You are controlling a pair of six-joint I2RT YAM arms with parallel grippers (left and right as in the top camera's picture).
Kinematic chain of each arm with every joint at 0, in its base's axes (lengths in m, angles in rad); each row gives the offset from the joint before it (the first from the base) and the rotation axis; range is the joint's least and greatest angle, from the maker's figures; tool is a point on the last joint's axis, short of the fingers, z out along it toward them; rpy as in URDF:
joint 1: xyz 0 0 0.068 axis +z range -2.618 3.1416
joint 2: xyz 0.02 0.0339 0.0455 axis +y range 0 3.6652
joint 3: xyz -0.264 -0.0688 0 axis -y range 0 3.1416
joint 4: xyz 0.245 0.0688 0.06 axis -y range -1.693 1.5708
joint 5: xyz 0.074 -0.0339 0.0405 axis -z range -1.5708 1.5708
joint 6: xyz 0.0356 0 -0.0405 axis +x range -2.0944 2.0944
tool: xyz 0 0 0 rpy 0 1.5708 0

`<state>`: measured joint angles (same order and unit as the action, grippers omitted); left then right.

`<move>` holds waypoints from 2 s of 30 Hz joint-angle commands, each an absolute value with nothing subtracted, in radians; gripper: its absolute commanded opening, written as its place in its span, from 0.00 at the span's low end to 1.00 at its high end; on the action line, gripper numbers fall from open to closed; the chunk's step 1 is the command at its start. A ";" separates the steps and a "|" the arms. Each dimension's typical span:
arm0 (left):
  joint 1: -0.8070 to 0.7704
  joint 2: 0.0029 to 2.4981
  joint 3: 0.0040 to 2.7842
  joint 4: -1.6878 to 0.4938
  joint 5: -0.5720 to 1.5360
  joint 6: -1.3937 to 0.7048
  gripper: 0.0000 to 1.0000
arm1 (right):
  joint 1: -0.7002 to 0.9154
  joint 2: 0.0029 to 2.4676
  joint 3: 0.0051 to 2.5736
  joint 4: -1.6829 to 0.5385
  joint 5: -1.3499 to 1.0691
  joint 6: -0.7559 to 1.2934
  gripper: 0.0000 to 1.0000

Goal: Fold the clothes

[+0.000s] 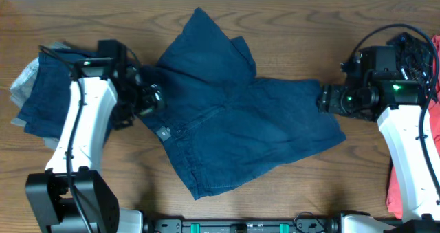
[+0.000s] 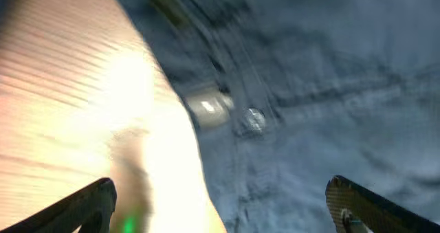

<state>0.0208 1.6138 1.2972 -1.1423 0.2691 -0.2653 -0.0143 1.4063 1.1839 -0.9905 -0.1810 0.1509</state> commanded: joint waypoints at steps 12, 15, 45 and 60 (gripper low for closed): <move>-0.270 1.616 0.995 -0.866 0.334 -0.381 0.98 | 0.178 1.879 1.597 -0.882 -0.345 0.056 0.85; -0.302 1.617 0.918 -0.777 0.378 -0.381 0.98 | 0.209 1.982 1.694 -0.798 -0.329 0.059 0.84; -0.319 1.619 0.834 -0.711 0.408 -0.410 0.98 | 0.339 2.404 1.753 -0.390 -0.274 0.284 0.23; -0.319 1.619 0.834 -0.673 0.408 -0.409 0.95 | 0.190 2.216 1.754 -0.589 0.175 0.335 0.01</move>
<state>-0.3180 1.6157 0.8379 -0.6895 0.3981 -0.3988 0.2615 2.3096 1.7546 -0.5636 -0.0395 0.3077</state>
